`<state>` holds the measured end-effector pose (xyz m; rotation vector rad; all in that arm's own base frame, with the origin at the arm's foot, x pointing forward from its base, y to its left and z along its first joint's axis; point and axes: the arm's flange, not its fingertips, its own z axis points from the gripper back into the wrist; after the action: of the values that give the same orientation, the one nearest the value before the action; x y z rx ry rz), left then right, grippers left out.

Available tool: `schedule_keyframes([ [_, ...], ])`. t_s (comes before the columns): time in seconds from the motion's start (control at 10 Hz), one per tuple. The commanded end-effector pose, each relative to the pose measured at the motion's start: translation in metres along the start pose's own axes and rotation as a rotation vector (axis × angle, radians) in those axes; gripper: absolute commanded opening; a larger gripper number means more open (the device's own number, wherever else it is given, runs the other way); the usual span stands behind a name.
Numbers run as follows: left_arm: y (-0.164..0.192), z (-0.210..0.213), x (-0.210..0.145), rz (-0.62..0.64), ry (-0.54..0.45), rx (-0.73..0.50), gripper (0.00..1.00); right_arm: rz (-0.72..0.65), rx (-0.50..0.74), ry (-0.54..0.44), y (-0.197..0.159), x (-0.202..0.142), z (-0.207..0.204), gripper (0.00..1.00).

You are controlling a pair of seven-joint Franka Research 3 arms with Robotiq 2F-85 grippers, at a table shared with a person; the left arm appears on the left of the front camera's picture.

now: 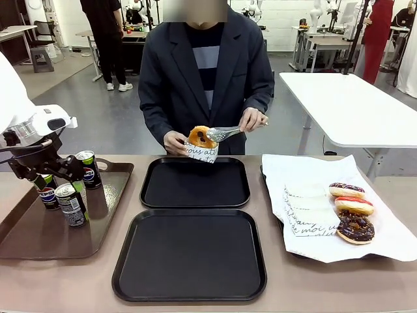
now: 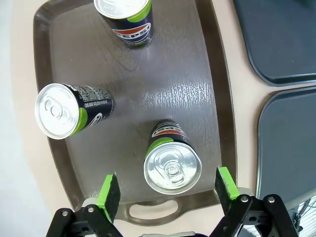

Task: Set up donuts and drinks on trays.
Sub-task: Pick up one Pepsi coke and place it on the Flat Tray.

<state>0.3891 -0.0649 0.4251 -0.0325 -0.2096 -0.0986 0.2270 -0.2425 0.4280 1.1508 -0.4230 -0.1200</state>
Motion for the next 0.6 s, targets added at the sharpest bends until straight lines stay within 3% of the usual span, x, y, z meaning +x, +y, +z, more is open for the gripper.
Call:
schedule_keyframes([
  [0.0, 0.001, 0.000, 0.000, -0.009, 0.001, 0.011, 1.00, 0.017, 0.018, -0.010, -0.001, 0.001, 0.001, 1.00],
  [0.2, 0.000, 0.000, 0.000, 0.001, 0.000, 0.000, 1.00, 0.017, 0.018, -0.010, -0.001, 0.001, 0.001, 1.00],
  [0.5, -0.011, -0.004, 0.007, 0.082, 0.078, 0.054, 1.00, 0.017, 0.018, -0.010, -0.001, 0.001, 0.001, 1.00],
])
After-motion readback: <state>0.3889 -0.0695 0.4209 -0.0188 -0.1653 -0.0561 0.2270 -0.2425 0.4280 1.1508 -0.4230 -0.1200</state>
